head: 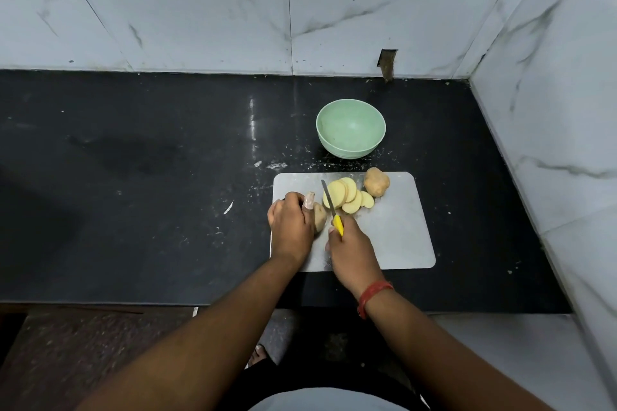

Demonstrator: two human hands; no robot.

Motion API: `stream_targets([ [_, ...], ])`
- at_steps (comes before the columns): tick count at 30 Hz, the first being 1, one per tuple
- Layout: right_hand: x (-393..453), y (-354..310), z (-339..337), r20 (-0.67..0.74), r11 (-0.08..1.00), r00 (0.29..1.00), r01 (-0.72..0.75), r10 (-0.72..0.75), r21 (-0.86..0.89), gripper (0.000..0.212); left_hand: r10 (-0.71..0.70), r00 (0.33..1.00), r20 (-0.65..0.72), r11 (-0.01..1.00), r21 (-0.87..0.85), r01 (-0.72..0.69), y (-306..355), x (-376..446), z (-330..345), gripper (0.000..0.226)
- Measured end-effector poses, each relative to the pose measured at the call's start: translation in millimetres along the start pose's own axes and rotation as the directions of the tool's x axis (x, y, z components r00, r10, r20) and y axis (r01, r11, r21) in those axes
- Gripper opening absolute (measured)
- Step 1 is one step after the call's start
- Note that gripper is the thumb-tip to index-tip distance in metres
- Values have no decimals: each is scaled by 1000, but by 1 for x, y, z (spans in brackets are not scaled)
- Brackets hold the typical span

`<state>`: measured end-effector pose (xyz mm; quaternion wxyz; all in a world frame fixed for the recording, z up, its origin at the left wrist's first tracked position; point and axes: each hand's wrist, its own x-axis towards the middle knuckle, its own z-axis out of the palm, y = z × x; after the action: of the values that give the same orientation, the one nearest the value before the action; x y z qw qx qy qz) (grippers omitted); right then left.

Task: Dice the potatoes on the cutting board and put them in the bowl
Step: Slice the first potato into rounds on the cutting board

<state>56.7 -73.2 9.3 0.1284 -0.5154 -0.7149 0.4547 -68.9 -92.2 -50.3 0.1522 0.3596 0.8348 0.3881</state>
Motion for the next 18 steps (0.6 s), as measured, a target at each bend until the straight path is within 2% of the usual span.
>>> stream_targets([
  [3, -8, 1, 1, 46, 991, 999, 33, -27, -127, 13, -2, 1000, -16, 1000, 3, 2, 2, 0, 2, 53],
  [8, -10, 0, 3, 102, 960, 994, 63, -37, -272, 16, 31, 998, -60, 999, 18, -30, -2, 2, 8, 54],
  [18, -6, -3, 4, 169, 945, 985, 42, 14, -324, 12, 32, 997, -77, 999, 43, -28, -6, 3, 12, 54],
])
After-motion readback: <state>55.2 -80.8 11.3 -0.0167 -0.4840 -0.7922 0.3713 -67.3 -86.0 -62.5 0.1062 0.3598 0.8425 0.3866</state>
